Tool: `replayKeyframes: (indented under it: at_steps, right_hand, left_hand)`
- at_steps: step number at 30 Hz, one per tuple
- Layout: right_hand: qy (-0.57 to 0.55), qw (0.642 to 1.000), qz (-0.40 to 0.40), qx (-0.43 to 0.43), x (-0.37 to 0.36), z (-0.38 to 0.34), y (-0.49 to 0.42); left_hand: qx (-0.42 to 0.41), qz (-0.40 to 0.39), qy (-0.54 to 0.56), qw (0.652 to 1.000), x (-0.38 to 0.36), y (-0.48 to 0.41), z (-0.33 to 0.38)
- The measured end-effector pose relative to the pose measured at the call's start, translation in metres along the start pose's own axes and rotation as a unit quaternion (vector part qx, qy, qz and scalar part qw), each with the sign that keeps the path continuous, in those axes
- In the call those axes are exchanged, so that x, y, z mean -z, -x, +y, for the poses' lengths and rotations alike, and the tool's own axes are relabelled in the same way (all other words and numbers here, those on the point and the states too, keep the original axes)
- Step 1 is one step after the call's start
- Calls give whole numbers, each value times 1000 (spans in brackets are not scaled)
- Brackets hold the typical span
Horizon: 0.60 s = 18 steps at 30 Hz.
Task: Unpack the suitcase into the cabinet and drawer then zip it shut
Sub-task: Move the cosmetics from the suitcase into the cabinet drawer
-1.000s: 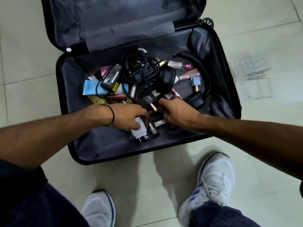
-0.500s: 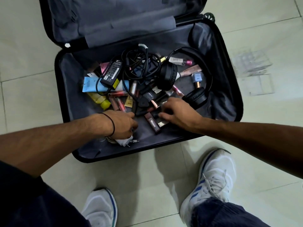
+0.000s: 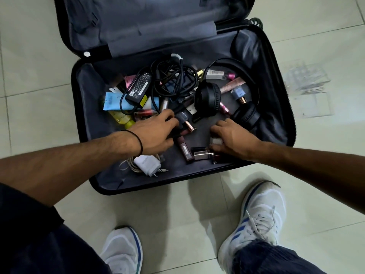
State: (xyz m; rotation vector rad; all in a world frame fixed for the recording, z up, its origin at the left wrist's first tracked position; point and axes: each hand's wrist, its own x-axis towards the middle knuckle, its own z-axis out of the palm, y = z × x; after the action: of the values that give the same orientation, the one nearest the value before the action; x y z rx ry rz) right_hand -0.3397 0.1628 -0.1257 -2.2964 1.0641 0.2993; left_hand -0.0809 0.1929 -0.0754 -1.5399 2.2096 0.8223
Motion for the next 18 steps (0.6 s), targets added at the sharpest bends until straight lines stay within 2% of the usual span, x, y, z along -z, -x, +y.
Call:
replayKeyframes:
  at_steps: [3, 9, 14, 18]
  right_hand:
    - [-12, 1000, 13, -15, 0, 1, 1]
    - [-54, 998, 37, 7, 4, -16, -14]
    - [-75, 994, 69, 37, 9, -33, -23]
    - [-121, 985, 115, 38, 20, -44, -27]
  left_hand:
    - [21, -63, -10, 998, -3, -1, -4]
    - [9, -67, 34, 997, 1, -3, -13]
    - [27, -81, -6, 996, 4, 0, -20]
    - [23, -137, -37, 990, -3, 5, -20]
